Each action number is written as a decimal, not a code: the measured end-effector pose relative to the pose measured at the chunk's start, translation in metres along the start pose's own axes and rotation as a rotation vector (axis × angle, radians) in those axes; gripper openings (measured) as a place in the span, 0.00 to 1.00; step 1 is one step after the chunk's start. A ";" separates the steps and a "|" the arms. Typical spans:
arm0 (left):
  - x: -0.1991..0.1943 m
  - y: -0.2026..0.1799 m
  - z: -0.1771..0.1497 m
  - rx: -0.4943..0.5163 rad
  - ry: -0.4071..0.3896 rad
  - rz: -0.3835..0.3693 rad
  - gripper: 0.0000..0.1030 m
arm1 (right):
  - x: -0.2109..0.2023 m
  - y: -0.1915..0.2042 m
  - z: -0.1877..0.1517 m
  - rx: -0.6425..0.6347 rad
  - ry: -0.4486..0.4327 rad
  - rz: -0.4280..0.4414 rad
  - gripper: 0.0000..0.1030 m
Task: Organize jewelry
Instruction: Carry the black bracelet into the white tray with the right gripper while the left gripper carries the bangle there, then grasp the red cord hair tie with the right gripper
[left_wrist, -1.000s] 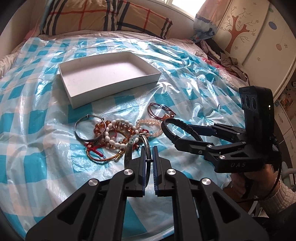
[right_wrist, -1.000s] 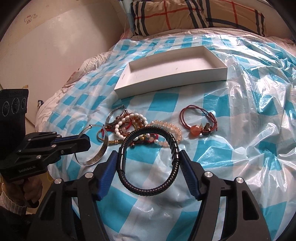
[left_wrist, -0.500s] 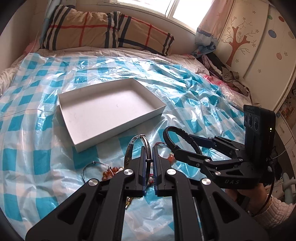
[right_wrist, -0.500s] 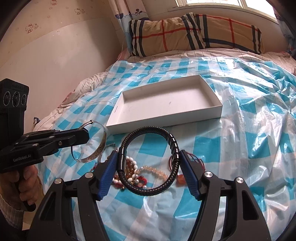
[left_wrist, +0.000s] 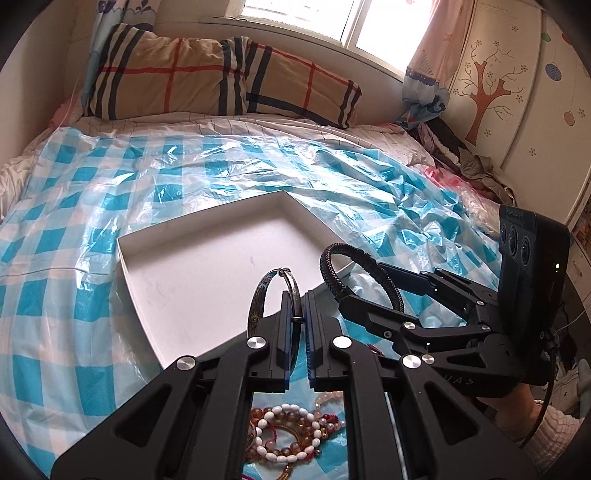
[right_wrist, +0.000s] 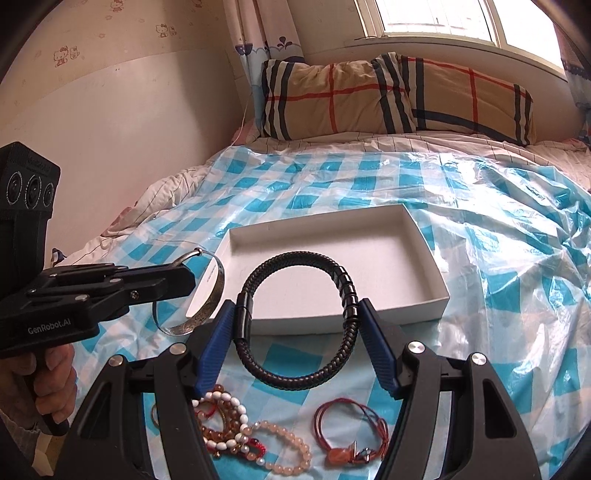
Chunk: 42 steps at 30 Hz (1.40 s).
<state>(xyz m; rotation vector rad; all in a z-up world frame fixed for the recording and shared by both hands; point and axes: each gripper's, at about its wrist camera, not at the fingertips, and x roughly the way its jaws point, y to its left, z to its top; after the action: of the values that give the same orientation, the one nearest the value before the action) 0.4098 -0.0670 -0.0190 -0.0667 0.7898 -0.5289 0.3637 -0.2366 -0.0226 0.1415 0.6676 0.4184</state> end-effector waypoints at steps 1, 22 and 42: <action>0.003 0.002 0.002 -0.002 -0.001 0.003 0.06 | 0.005 -0.001 0.003 -0.003 -0.004 -0.002 0.63; 0.075 0.037 0.016 -0.034 0.027 0.089 0.06 | 0.083 -0.017 0.024 -0.049 0.005 -0.057 0.69; 0.035 0.018 -0.025 -0.004 0.076 0.076 0.07 | -0.001 -0.052 -0.028 0.055 0.064 -0.095 0.69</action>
<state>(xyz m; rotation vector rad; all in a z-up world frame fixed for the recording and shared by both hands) 0.4206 -0.0647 -0.0636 -0.0198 0.8645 -0.4601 0.3626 -0.2848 -0.0569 0.1484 0.7465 0.3148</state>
